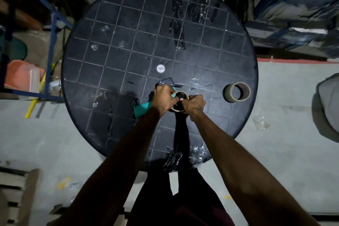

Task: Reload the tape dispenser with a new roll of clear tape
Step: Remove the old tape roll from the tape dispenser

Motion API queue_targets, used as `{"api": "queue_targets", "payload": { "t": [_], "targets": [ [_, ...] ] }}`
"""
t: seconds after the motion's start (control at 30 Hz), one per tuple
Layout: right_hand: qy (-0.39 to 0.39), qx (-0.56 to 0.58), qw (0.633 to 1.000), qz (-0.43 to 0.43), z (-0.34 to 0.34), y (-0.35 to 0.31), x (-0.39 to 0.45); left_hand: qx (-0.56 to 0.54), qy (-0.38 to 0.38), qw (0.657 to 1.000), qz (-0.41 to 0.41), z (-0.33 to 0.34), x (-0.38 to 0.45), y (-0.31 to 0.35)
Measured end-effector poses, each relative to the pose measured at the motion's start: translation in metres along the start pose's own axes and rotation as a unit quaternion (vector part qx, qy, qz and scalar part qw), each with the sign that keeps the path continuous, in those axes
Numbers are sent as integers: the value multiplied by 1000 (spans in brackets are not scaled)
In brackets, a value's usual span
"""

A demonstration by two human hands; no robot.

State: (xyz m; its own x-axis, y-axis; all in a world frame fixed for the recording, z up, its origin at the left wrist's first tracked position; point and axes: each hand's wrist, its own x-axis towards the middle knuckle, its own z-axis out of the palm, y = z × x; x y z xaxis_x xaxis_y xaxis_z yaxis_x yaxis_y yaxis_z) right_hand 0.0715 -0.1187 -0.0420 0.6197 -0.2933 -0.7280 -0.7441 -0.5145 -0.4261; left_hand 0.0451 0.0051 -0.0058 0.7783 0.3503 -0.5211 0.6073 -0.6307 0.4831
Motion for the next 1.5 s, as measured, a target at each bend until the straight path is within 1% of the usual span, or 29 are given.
{"api": "queue_targets", "payload": {
  "t": [0.13, 0.2, 0.3, 0.33, 0.4, 0.47, 0.5, 0.6, 0.8, 0.9, 1.0, 1.13, 1.2, 1.27, 1.37, 1.43, 1.5],
  "targets": [
    [7, 10, 1000, -7, -3, 6, -6, 35, 3, 999, 31, -12, -13, 18],
    [7, -14, 1000, -27, -4, 13, -13, 51, 1, 998, 39, -14, -25, 20],
    [0, -76, 996, -54, -10, 20, -23, 77, 34, 996, 37, -10, -45, 13],
    [-2, -94, 993, -76, -13, 20, -25, 85, 35, 995, 27, -9, -50, 10],
    [-4, -103, 986, -133, -21, 13, -26, 84, 13, 996, 0, -7, -54, 8],
    [-22, -103, 977, -186, -26, 3, -24, 66, -14, 998, -17, -5, -51, 9],
    [-30, -110, 974, -197, -26, -1, -23, 56, -20, 998, -18, -3, -49, 11],
    [-18, -149, 969, -198, -22, -5, -19, 22, -26, 999, -26, 4, -40, 14],
    [12, -149, 975, -166, -17, -15, -22, -73, 7, 995, -62, 9, -18, -3],
    [20, -140, 978, -150, -16, -18, -22, -82, 28, 994, -65, 13, -18, -6],
    [33, -137, 978, -153, -14, -19, -24, -91, 50, 993, -62, 15, -18, -6],
    [42, -130, 979, -148, -15, -22, -27, -95, 60, 992, -60, 5, -21, 1],
    [38, -134, 977, -164, -17, -18, -27, -87, 54, 994, -48, 3, -25, 3],
    [26, -138, 974, -177, -21, -11, -27, -56, 41, 997, -29, 3, -28, 1],
    [4, -156, 973, -172, -29, 2, -21, -36, 49, 998, -17, 3, -31, -5],
    [7, -168, 965, -203, -32, 4, -19, -26, 46, 998, -21, 3, -32, -5],
    [-5, -152, 955, -256, -32, 0, -20, -36, 26, 999, -23, 7, -29, -3]
  ]
}}
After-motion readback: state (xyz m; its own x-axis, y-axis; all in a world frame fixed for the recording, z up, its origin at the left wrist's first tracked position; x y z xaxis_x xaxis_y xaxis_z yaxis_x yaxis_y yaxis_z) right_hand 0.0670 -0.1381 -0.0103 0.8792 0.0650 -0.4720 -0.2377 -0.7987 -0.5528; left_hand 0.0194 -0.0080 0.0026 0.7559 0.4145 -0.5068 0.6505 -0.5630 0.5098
